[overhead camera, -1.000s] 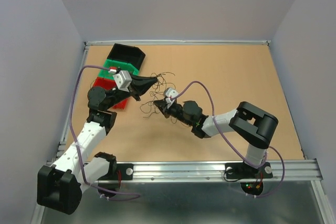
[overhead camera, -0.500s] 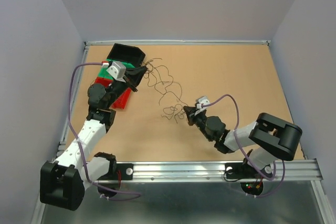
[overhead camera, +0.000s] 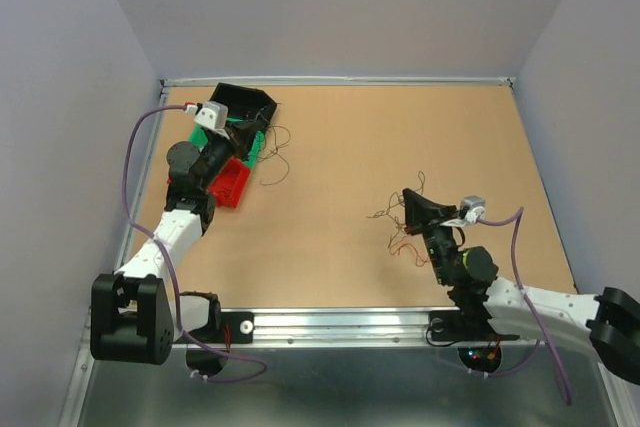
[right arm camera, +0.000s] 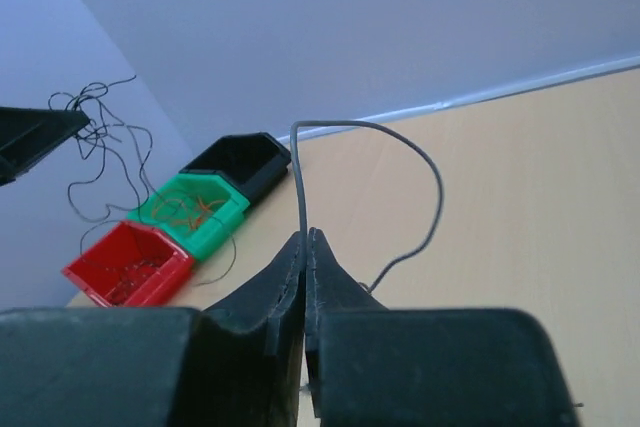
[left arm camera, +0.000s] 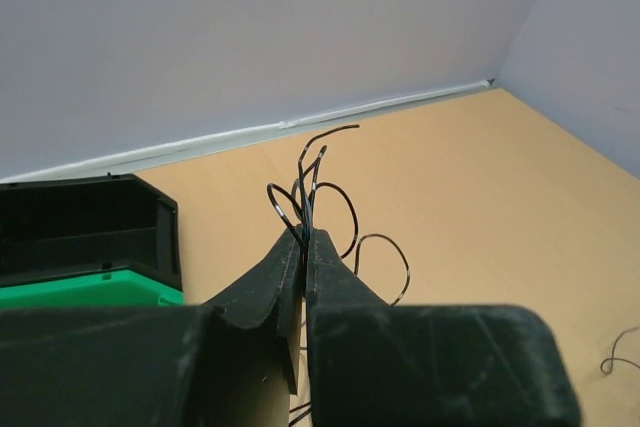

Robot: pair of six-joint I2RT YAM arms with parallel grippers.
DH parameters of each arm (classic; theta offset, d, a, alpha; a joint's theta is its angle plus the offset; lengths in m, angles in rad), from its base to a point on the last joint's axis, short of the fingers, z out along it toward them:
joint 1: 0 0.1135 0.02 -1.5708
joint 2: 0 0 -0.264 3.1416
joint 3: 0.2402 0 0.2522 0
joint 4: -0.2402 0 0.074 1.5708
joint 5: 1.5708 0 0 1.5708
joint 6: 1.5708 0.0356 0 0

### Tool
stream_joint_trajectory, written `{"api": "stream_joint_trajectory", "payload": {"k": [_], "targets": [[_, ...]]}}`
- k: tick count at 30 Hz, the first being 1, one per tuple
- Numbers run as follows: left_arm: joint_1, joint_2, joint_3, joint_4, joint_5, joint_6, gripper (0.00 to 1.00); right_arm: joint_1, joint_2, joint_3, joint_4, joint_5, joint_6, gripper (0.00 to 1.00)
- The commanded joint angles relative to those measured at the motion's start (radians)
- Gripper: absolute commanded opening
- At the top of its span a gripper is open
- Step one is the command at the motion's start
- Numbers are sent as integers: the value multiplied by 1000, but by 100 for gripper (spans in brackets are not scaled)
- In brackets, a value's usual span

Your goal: Untangle the cables

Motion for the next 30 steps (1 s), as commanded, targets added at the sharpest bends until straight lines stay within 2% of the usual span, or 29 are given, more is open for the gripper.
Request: {"api": "stream_joint_trajectory", "payload": {"k": [1, 2, 3, 5, 8, 13, 17, 21, 30], "targets": [[9, 10, 57, 84, 172, -9, 8, -2, -91, -26, -244, -60, 31, 11], [9, 13, 58, 95, 214, -15, 9, -1, -82, -20, -251, -127, 12, 24], [8, 17, 61, 103, 289, -25, 9, -2, -66, -12, -251, -160, 5, 42], [6, 31, 72, 113, 340, -35, 9, -1, -13, 14, -251, -230, -21, 87], [2, 43, 80, 123, 412, -46, 10, -2, 58, 51, -248, -316, -57, 100], [-34, 53, 86, 127, 506, -50, 14, -2, 208, 167, -188, -459, -151, 100], [-66, 40, 81, 127, 555, -38, 17, -2, 375, 292, -157, -595, -290, 100], [-101, 19, 77, 118, 607, -24, 22, -1, 529, 410, -124, -660, -370, 100], [-152, -21, 89, 66, 696, -64, 23, -2, 739, 598, -96, -632, -452, 100]]}}
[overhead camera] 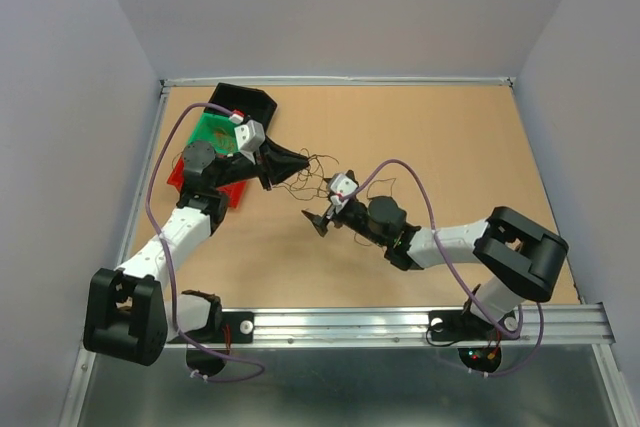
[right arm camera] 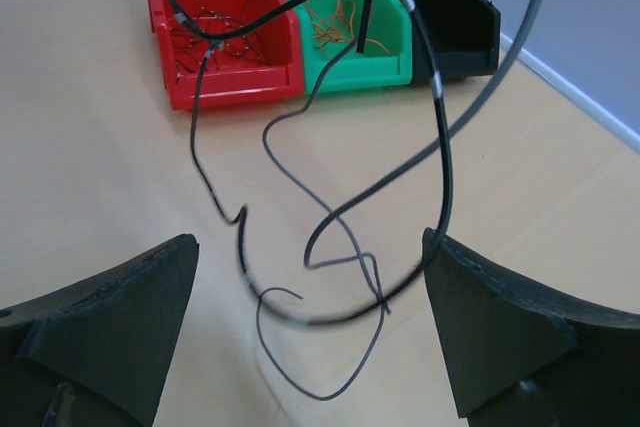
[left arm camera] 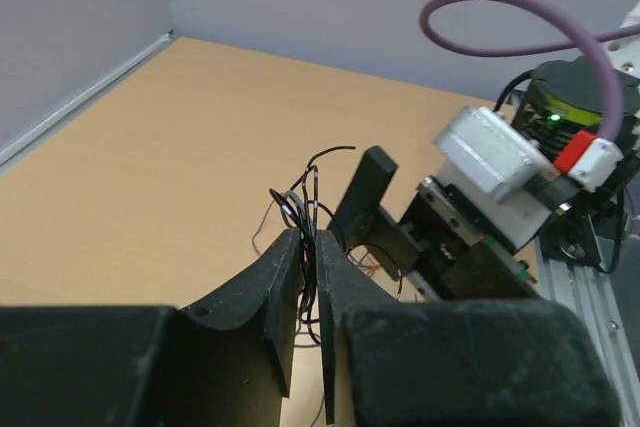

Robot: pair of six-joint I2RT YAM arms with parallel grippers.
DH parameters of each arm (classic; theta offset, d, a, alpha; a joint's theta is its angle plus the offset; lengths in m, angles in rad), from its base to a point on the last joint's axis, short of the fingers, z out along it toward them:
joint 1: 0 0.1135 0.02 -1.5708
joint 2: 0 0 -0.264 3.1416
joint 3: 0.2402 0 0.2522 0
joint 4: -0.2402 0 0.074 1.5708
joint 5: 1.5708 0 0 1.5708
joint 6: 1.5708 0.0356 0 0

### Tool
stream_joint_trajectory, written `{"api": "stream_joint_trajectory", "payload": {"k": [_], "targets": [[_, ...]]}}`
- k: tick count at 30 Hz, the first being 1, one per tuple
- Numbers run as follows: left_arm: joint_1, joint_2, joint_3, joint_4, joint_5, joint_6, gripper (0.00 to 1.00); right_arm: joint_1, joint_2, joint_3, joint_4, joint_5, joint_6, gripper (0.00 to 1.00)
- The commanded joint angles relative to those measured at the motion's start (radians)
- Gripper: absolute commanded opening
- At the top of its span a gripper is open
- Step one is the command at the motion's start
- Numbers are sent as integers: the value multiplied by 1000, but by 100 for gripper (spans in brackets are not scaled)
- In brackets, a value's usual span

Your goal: Untangle the cables

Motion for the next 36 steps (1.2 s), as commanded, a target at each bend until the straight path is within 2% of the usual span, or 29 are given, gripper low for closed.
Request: {"api": "stream_joint_trajectory", "payload": {"k": [1, 2, 3, 4, 6, 7, 8, 12, 13, 15, 18, 20, 21, 22, 23, 26, 27, 28, 31, 33, 36], "targets": [[-16, -45, 54, 19, 91, -35, 23, 4, 41, 97, 76, -22, -64, 96], [-18, -44, 57, 17, 100, -35, 23, 4, 52, 110, 76, -23, -67, 90], [-21, -41, 57, 19, 111, -45, 23, 2, 76, 119, 76, -25, -72, 78], [-24, -38, 63, 19, 129, -50, 23, 2, 84, 133, 77, -22, -72, 50], [-24, -38, 64, 19, 143, -58, 23, 2, 98, 139, 80, -6, -66, 17], [-24, -36, 63, 19, 146, -55, 23, 4, 103, 137, 82, 4, -60, 4], [-26, -38, 61, 16, 148, -50, 23, 2, 100, 133, 86, 17, -46, 1], [-26, -51, 57, -13, 143, 5, 30, 2, 52, 50, 109, 75, -5, 0], [-24, -59, 55, -27, 133, 31, 35, 2, 19, 27, 122, 86, 5, 1], [-24, -70, 47, -35, 111, 59, 39, 2, -18, -77, 173, 124, 41, 0], [-24, -85, 41, -55, 85, 85, 39, 1, -81, -223, 232, 127, 95, 1], [-23, -84, 37, -61, 62, 108, 30, 4, -113, -266, 257, 133, 132, 1], [-24, -84, 35, -65, 51, 116, 24, 2, -120, -284, 258, 130, 138, 1], [-24, -82, 37, -68, 31, 125, 13, 4, -126, -304, 260, 129, 146, 1], [-23, -78, 34, -76, 24, 146, 8, 4, -130, -309, 261, 126, 152, 0], [-24, -68, 35, -96, -2, 175, 7, 2, -149, -321, 261, 107, 164, 1], [-24, -68, 37, -102, -1, 195, 13, 2, -155, -326, 260, 101, 176, 1], [-24, -65, 35, -110, 7, 197, 30, 2, -169, -335, 260, 93, 181, 0], [-39, -67, 15, -127, 34, 279, 50, 4, -218, -356, 257, 109, 209, 1], [-52, -71, 3, -139, 40, 324, 57, 4, -253, -364, 243, 130, 213, 1], [-85, -84, -15, -173, 83, 408, 63, 4, -328, -360, 166, 138, 264, 1]]}}
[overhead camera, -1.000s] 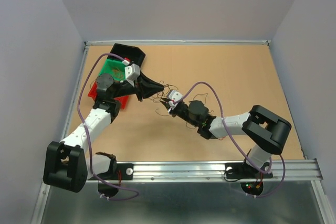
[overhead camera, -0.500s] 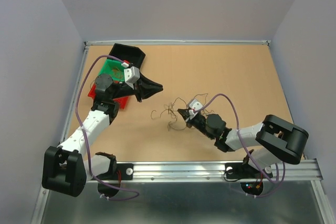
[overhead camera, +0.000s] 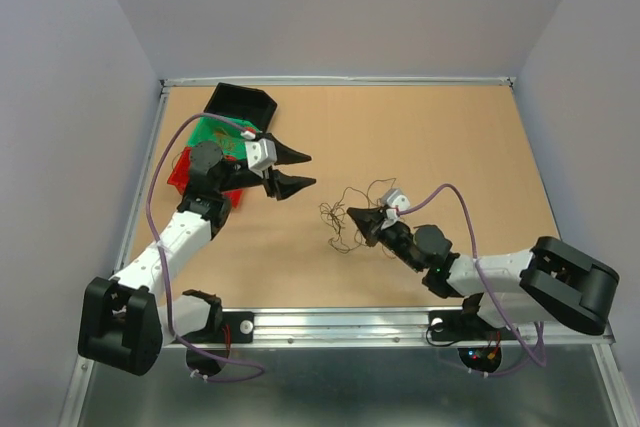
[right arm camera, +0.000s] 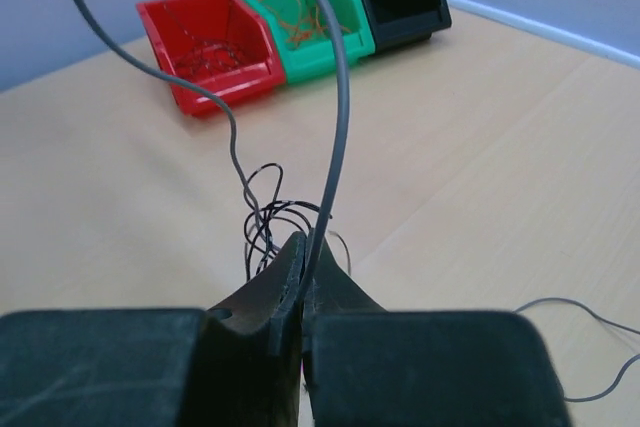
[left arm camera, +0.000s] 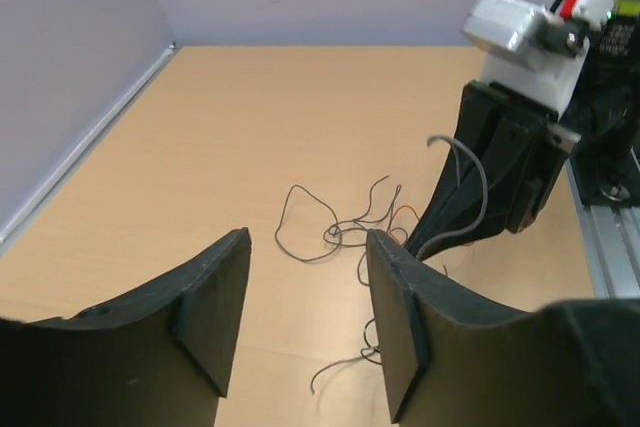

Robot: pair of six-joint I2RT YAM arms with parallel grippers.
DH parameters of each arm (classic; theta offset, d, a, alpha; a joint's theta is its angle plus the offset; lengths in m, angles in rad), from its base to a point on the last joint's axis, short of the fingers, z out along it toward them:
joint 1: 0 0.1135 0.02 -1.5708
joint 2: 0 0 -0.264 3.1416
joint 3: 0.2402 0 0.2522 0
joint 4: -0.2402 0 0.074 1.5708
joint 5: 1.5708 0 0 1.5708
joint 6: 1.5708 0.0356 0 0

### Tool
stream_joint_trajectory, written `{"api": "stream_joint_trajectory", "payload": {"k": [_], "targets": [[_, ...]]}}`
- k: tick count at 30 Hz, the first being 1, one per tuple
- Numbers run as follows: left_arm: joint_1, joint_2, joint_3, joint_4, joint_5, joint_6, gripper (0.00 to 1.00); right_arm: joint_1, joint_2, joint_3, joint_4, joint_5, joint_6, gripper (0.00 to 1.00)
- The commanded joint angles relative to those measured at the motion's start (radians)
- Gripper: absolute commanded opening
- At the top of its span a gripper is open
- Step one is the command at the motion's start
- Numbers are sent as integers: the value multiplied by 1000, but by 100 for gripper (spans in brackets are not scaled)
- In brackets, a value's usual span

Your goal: Untangle the cables

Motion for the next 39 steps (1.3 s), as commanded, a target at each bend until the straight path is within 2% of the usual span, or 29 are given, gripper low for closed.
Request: {"api": "stream_joint_trajectory", "payload": {"k": [1, 6, 8, 10, 13, 15, 19, 23, 26, 27, 30, 31, 33, 38, 39], "targets": [[-47, -33, -30, -30, 61, 153, 64, 4, -89, -7, -26, 28, 66, 1], [-117, -76, -62, -147, 15, 366, 70, 3, -172, -17, -66, 48, 109, 1], [-162, -78, -83, -159, -62, 419, 73, 4, -196, -14, -94, 64, 115, 0], [-194, -54, -79, -159, -135, 413, 73, 4, -233, -12, -112, 67, 117, 0], [-199, -3, -37, -177, -152, 381, 74, 4, -268, -14, -123, 56, 120, 0], [-198, 52, 7, -228, -149, 391, 82, 4, -281, -14, -134, 39, 120, 1], [-200, 132, 67, -338, -137, 434, 82, 4, -287, -17, -138, 41, 118, 1], [-202, 152, 89, -363, -134, 453, 81, 4, -295, -20, -144, 59, 109, 0], [-205, 168, 98, -384, -121, 459, 65, 3, -305, -23, -150, 51, 109, 1], [-206, 171, 110, -395, -118, 474, 48, 3, -313, -26, -150, 50, 109, 0], [-208, 184, 130, -446, -101, 515, 30, 3, -324, -29, -154, 53, 108, 1], [-211, 186, 134, -460, -92, 525, 16, 3, -325, -29, -157, 54, 108, 1], [-212, 186, 145, -489, -89, 540, 0, 4, -331, -29, -160, 54, 106, 1], [-212, 186, 151, -503, -89, 542, 0, 4, -365, -56, -166, 64, 115, 1], [-212, 191, 159, -507, -91, 539, 37, 3, -371, -61, -166, 67, 117, 1]]}}
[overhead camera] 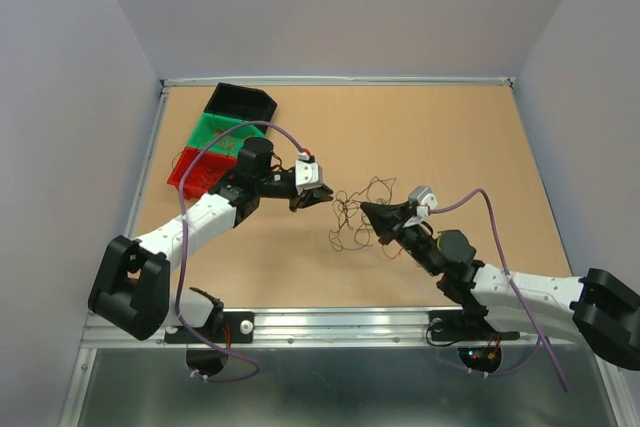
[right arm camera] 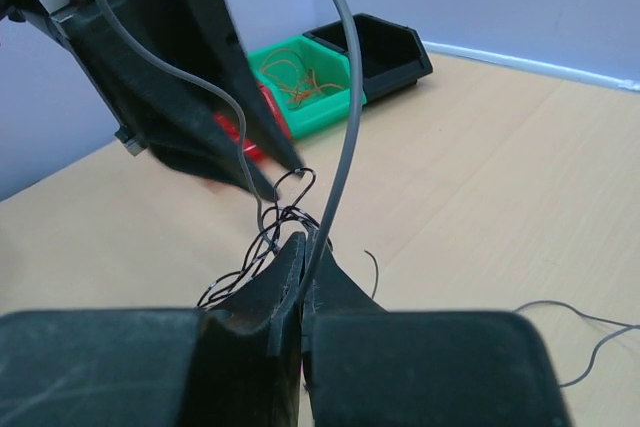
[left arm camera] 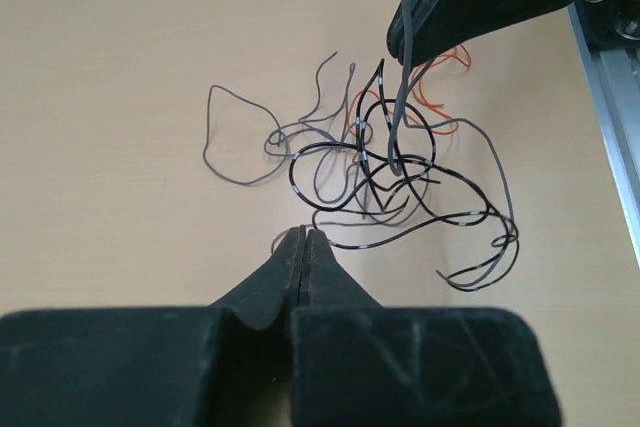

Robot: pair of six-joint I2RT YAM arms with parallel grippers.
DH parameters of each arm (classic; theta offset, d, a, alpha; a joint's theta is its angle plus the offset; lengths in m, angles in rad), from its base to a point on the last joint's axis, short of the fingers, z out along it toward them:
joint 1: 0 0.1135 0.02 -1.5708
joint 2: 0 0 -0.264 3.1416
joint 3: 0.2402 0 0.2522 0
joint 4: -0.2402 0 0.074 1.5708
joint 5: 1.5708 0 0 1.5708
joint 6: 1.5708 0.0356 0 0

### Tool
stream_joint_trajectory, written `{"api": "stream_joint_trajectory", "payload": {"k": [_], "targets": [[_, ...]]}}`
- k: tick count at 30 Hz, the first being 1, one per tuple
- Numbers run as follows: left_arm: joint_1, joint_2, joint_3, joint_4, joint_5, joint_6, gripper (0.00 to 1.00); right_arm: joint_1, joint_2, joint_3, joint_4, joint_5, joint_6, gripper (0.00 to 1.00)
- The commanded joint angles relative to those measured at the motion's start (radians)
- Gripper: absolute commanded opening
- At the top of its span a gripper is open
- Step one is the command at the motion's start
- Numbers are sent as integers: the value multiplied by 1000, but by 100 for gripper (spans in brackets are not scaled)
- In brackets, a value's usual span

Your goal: Untangle the cables

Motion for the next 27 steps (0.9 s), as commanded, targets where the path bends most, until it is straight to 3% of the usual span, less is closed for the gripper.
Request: {"api": "stream_joint_trajectory", "payload": {"k": [1, 4, 7, 14, 27], "targets": [[-6, 5, 56, -20, 27, 12, 48, 3, -37, -39, 6, 24, 8, 1], [-1, 34, 90, -77, 50, 34, 69, 4, -57, -44, -1, 27, 2, 1], [-1, 42, 101, -149, 81, 124, 79, 3, -66, -39, -23, 29, -4, 1], [-47, -40, 23, -92, 48, 156, 84, 4, -89, -23, -51, 12, -1, 0], [-92, 11, 43, -101, 50, 141, 84, 4, -52, 76, -110, -85, -9, 1]]}}
